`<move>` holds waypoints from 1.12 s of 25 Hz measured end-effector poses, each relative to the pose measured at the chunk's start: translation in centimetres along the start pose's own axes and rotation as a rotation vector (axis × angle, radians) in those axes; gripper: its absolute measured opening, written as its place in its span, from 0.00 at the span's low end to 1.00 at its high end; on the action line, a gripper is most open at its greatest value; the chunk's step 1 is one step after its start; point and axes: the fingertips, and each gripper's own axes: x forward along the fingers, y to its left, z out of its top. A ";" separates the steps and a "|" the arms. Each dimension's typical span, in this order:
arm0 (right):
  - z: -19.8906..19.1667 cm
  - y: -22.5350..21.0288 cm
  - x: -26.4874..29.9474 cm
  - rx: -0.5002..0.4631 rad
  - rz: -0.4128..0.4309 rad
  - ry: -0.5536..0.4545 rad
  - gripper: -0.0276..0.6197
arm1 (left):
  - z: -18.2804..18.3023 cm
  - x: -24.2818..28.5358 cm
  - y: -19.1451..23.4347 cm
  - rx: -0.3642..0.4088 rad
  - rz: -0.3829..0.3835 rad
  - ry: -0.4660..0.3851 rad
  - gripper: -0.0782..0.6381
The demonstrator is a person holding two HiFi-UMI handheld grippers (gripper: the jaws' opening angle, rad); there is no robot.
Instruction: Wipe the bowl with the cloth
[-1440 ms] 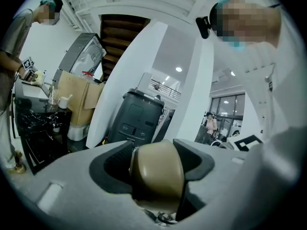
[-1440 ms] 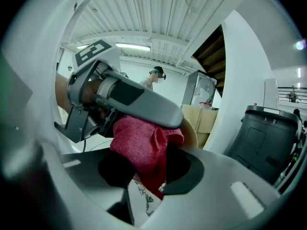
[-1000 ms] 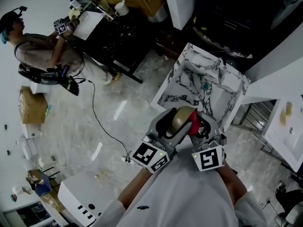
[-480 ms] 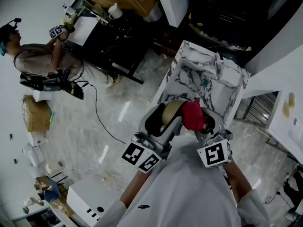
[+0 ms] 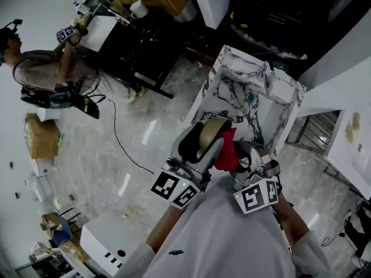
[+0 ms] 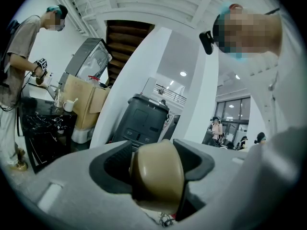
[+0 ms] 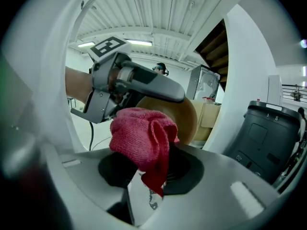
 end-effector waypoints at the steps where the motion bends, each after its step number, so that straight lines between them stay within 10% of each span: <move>1: 0.3 0.2 0.0 0.003 0.013 -0.013 0.25 | -0.1 0.0 0.0 -0.002 0.002 0.001 0.49; 8: 2.5 0.1 -0.2 -0.046 0.057 -0.150 0.25 | -0.8 0.0 -0.3 -0.026 -0.007 0.015 0.49; 14: 3.2 -2.3 -0.1 -0.125 -0.068 -0.182 0.25 | -0.8 0.8 -0.9 -0.058 -0.046 0.015 0.49; 20: 1.9 -5.6 0.6 -0.100 -0.208 -0.109 0.25 | -1.0 1.5 -2.0 -0.029 -0.066 0.033 0.49; 28: 0.1 -4.1 1.2 -0.135 -0.126 0.043 0.25 | -0.4 1.5 -1.9 -0.008 -0.067 0.022 0.49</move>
